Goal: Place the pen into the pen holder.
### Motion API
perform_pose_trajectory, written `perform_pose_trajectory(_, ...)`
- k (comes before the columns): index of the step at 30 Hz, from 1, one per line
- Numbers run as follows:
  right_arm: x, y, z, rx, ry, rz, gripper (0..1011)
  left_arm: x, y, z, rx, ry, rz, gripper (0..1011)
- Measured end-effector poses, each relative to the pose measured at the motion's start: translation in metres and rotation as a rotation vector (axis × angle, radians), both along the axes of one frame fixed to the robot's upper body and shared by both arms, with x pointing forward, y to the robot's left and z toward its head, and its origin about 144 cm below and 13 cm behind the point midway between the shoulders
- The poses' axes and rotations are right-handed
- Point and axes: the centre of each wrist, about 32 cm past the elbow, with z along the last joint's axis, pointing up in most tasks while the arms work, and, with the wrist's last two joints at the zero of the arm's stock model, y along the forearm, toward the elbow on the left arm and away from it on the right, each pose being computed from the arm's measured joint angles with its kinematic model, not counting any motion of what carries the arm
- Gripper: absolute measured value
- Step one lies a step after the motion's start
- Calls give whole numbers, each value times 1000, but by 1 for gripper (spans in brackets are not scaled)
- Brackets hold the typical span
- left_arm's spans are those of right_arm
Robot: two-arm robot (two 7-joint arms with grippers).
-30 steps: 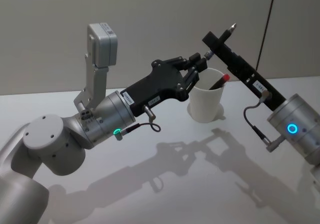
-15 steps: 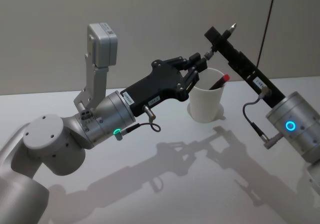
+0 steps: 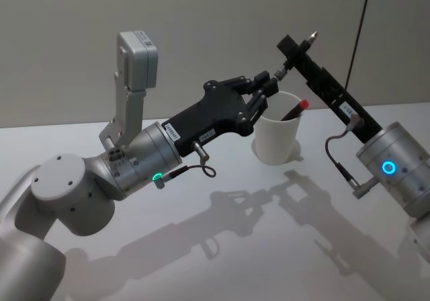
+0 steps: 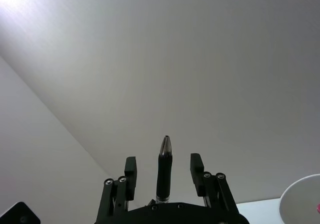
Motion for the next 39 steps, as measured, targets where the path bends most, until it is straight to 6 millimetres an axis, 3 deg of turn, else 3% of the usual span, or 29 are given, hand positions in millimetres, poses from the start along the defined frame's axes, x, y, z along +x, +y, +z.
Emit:
perform_pose_trajectory(18,0,1,0,4,0,-2,140,0,0,0,0,1,0,123)
perform_pose_trajectory(33,0,1,0,4,0,-4,122,0,0,0,0,1,0,125)
perform_pose_trajectory(38,0,0,0,2,2,-8,122,0,0,0,-1,0,0,218)
perform_pose_trajectory(39,0,0,0,2,2,-8,122,0,0,0,-1,0,0,275)
